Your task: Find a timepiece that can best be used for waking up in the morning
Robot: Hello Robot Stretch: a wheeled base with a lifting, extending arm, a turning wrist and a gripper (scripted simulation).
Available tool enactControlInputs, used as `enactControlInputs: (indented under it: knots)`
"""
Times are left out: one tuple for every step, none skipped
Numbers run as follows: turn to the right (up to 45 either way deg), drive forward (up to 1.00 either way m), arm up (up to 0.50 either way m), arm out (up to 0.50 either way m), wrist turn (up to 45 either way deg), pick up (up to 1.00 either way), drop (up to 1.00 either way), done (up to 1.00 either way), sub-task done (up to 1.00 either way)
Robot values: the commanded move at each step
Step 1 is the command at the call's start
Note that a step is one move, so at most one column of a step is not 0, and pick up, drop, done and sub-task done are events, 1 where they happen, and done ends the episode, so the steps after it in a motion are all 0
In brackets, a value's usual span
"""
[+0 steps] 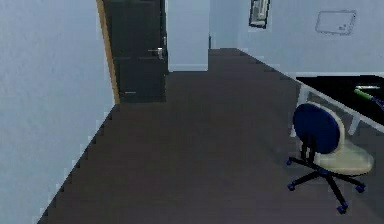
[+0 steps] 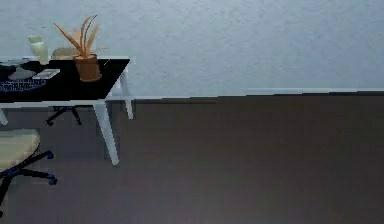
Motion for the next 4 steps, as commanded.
enactControlInputs:
  knots:
    - [3.0,0.00,0.00,0.00,0.0,0.00,0.00,0.00,0.00]
    - [0.0,1.00,0.00,0.00,0.0,0.00,0.00,0.00,0.00]
    - [0.0,1.00,0.00,0.00,0.0,0.00,0.00,0.00,0.00]
    - [0.0,1.00,0.00,0.00,0.0,0.00,0.00,0.00,0.00]
